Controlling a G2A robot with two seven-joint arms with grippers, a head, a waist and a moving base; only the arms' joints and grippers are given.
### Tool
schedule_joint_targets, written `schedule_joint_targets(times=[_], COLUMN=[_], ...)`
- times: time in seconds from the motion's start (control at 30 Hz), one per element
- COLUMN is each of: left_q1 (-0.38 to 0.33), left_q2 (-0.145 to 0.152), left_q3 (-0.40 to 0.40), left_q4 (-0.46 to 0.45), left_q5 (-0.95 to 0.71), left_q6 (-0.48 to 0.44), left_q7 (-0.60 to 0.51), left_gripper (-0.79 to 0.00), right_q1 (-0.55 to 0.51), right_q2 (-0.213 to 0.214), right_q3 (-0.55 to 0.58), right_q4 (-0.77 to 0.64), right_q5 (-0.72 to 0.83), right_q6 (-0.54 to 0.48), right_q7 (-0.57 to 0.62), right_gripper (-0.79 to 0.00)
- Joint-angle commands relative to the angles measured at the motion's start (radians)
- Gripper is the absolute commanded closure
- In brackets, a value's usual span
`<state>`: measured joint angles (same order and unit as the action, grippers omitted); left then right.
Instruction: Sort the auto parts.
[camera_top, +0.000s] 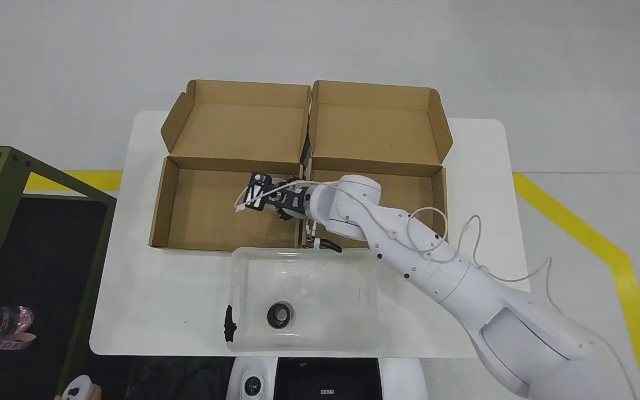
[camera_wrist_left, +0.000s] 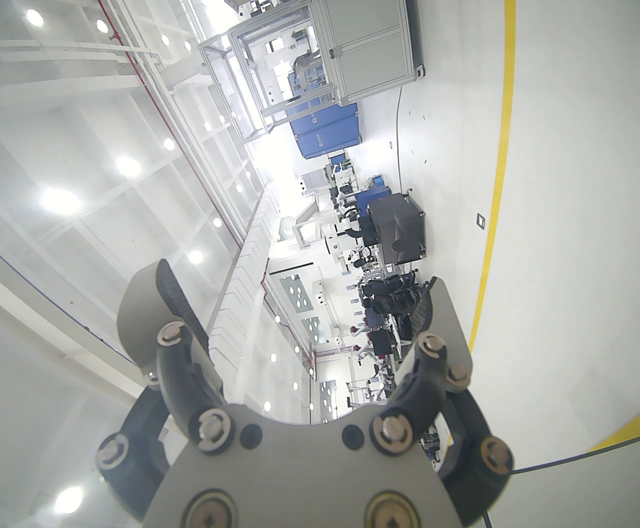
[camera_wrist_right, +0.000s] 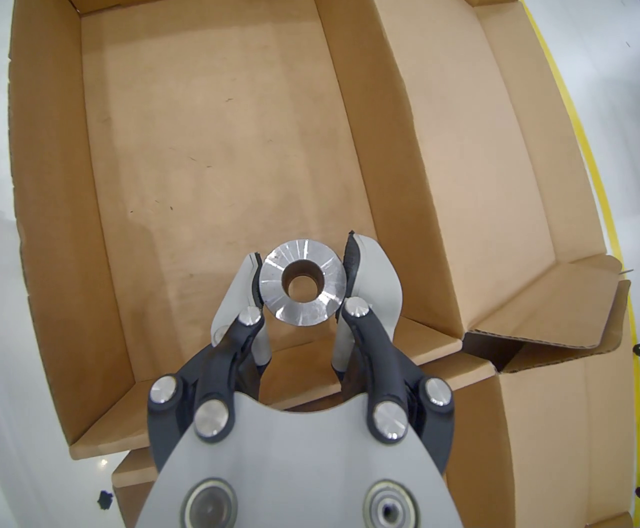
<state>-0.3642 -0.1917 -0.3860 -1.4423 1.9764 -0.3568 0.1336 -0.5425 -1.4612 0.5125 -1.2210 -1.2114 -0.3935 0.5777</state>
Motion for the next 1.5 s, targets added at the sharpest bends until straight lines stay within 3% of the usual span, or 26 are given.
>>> schedule_joint_targets(times=[0.0, 0.5, 0.8, 1.07, 1.47], left_q1=[0.0, 0.0, 0.0, 0.0, 0.0], left_q2=[0.0, 0.0, 0.0, 0.0, 0.0], left_q3=[0.0, 0.0, 0.0, 0.0, 0.0], left_q4=[0.0, 0.0, 0.0, 0.0, 0.0], left_q5=[0.0, 0.0, 0.0, 0.0, 0.0], left_q6=[0.0, 0.0, 0.0, 0.0, 0.0], left_q7=[0.0, 0.0, 0.0, 0.0, 0.0], left_gripper=[-0.785, -0.785, -0.785, -0.785, -0.785], right_q1=[0.004, 0.021, 0.019, -0.02, -0.208], right_q2=[-0.008, -0.059, -0.073, -0.051, 0.015], right_q3=[-0.005, -0.026, -0.007, 0.058, 0.179], right_q4=[0.011, 0.072, 0.068, -0.049, -0.325], right_q5=[-0.006, -0.043, -0.069, -0.084, -0.103], right_q6=[-0.001, 0.0, -0.011, -0.061, -0.162], right_q7=[0.003, 0.059, 0.047, 0.039, 0.062], right_gripper=[-0.068, -0.28, -0.311, -0.36, -0.376])
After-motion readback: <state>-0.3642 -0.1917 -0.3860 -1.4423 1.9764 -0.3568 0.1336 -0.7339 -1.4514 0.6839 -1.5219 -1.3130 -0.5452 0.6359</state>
